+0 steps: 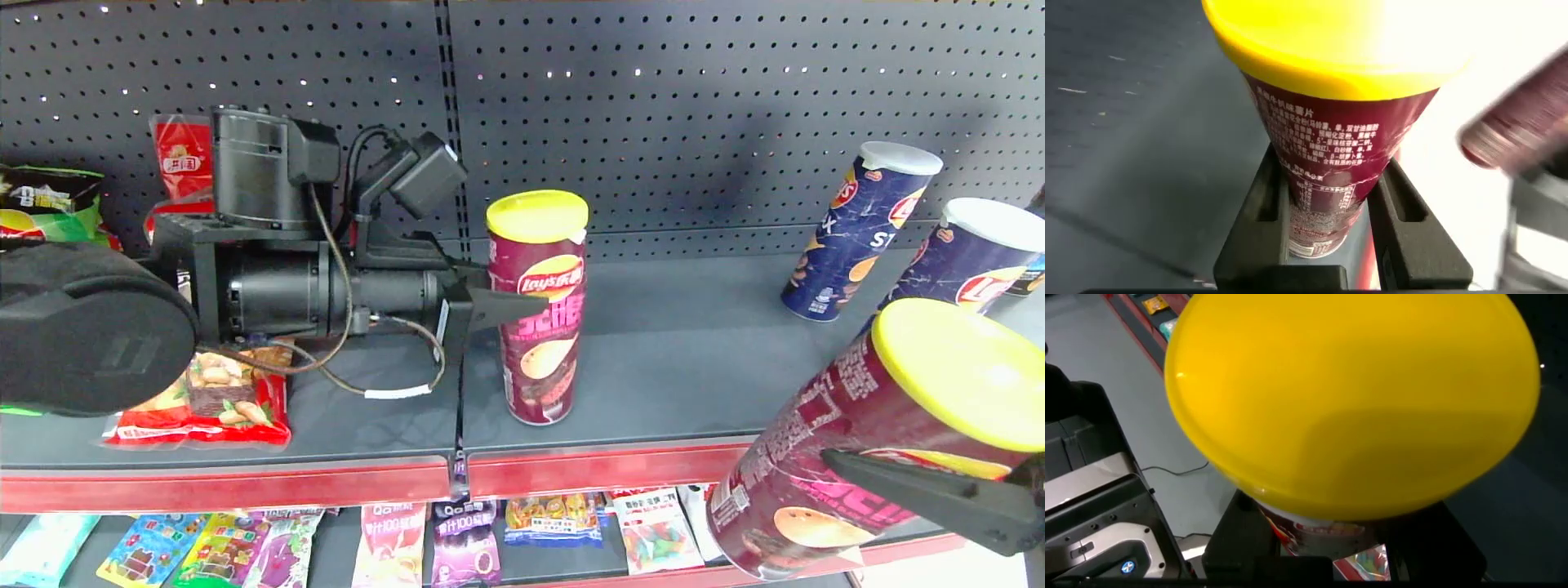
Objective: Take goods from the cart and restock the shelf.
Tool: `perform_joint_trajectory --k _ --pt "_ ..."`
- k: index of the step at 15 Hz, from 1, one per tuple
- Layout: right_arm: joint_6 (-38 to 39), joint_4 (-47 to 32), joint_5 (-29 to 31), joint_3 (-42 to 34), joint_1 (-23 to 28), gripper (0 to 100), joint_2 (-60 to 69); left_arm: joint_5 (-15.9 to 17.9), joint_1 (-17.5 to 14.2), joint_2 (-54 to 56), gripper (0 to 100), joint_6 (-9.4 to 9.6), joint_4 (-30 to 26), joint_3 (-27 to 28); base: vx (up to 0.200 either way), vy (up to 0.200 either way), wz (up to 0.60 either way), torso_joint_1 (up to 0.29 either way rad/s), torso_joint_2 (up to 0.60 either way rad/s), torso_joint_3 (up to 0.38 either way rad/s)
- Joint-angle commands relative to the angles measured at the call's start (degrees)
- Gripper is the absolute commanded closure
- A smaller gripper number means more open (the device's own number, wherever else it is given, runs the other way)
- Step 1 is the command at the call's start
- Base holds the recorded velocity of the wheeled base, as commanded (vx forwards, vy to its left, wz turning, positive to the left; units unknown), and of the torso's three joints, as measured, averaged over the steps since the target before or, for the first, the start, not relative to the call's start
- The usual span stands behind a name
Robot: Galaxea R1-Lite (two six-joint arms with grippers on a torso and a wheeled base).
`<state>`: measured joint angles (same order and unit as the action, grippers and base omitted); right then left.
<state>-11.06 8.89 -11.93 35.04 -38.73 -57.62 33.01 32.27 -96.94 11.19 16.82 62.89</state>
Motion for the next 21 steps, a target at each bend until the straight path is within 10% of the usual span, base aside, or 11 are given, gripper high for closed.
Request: perform_joint_trajectory --k 1,19,20,21 --pt "0.0 0.1 0.0 0.0 0.0 100 -0.6 1.0 0.4 2.0 100 1.2 0.1 -3.0 0.0 0.0 0.0 0.0 0.0 0.0" --pt "0.1 0.3 0.1 0.1 0.0 100 -2.1 3.9 -0.4 1.2 100 1.55 0.1 -4.4 0.0 0.0 0.0 0.0 0.0 0.0" --pt "0.1 0.3 0.1 0.3 0.0 100 -2.3 4.0 -0.4 1.0 0 1.64 0.2 -3.8 0.0 0.0 0.0 0.0 0.0 0.0" --pt "0.1 0.3 0.1 0.2 0.0 100 -2.3 4.0 -0.4 0.9 0 1.64 0.2 -3.7 0.0 0.0 0.0 0.0 0.0 0.0"
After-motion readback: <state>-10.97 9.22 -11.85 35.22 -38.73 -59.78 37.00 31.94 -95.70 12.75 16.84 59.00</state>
